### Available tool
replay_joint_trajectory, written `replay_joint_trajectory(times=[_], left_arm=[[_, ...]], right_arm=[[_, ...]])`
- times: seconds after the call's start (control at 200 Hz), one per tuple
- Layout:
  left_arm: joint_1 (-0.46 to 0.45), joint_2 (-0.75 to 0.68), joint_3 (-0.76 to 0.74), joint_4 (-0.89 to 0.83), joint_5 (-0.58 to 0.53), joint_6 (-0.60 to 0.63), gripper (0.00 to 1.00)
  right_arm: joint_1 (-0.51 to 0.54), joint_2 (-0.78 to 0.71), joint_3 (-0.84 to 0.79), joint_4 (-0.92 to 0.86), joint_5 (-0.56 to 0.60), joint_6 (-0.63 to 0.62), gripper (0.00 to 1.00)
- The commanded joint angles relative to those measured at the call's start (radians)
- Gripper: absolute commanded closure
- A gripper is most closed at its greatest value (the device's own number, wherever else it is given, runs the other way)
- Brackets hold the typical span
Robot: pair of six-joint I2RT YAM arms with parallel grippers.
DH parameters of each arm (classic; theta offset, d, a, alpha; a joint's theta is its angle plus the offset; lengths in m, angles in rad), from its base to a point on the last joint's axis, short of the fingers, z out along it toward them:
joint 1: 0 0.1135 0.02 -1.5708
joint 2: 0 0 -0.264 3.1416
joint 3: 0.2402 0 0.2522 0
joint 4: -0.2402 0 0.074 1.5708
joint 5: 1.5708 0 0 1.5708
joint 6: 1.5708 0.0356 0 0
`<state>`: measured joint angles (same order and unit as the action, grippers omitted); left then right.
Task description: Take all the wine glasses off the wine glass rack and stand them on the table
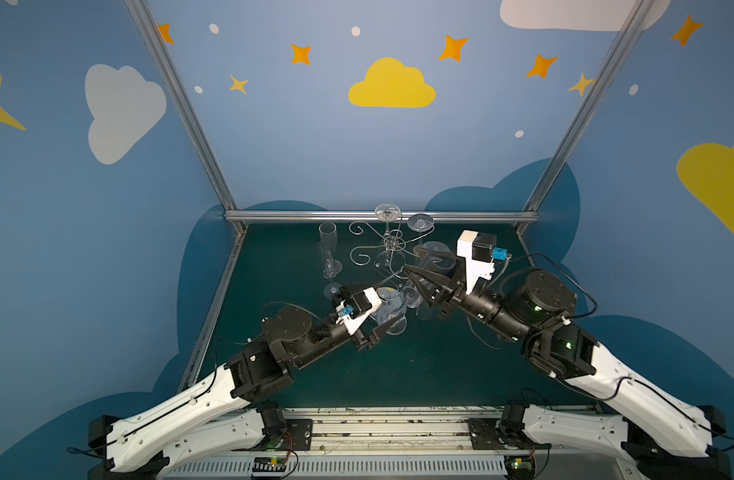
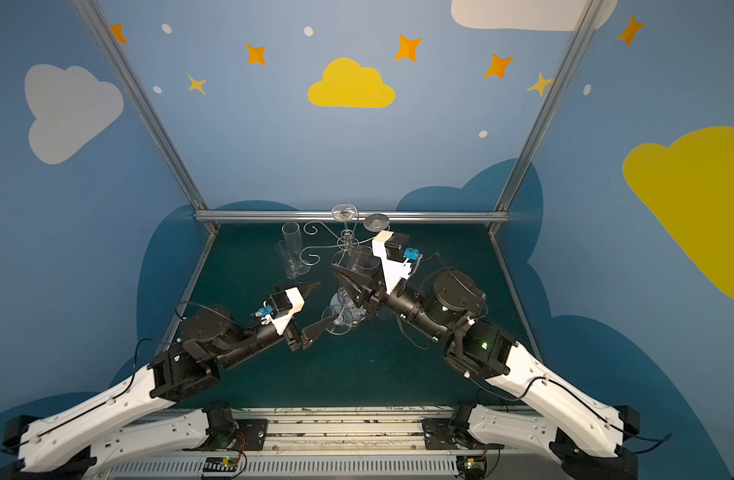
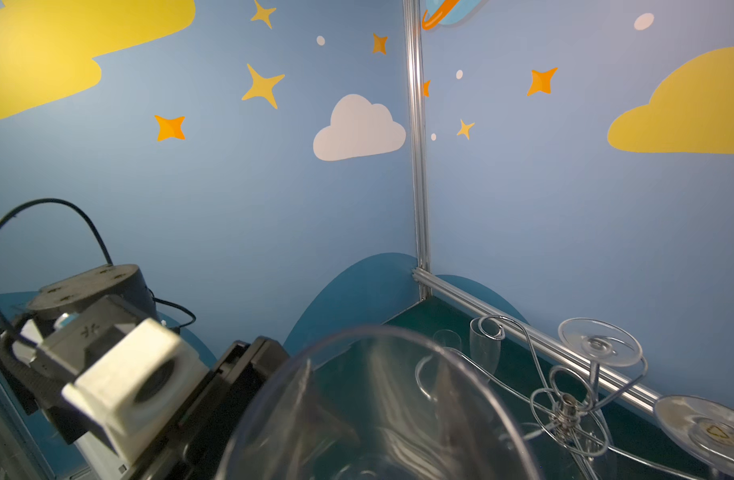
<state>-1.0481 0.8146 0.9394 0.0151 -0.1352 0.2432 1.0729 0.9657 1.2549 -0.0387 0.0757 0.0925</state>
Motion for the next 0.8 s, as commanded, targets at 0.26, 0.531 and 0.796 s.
replay_joint_trajectory(times=[0.26, 0.531, 0.796], left_arm=[[-0.003, -0.108, -0.065, 0.007, -0.126, -0.018, 0.22], [-0.003, -0.159, -0.083, -0.015, -0.177, -0.024, 0.22], [-0.003, -0.187, -0.090, -0.031, -0.211, -0.022, 0.22]], right_arm=[[-0.011, -0.181, -0.083, -0.205, 0.211, -0.091, 0.70], [-0.018, -0.312, -0.247, -0.247, 0.480, -0.155, 0.70], [-0.113, -0.390, -0.482, -0.166, 0.588, -0.177, 0.70]])
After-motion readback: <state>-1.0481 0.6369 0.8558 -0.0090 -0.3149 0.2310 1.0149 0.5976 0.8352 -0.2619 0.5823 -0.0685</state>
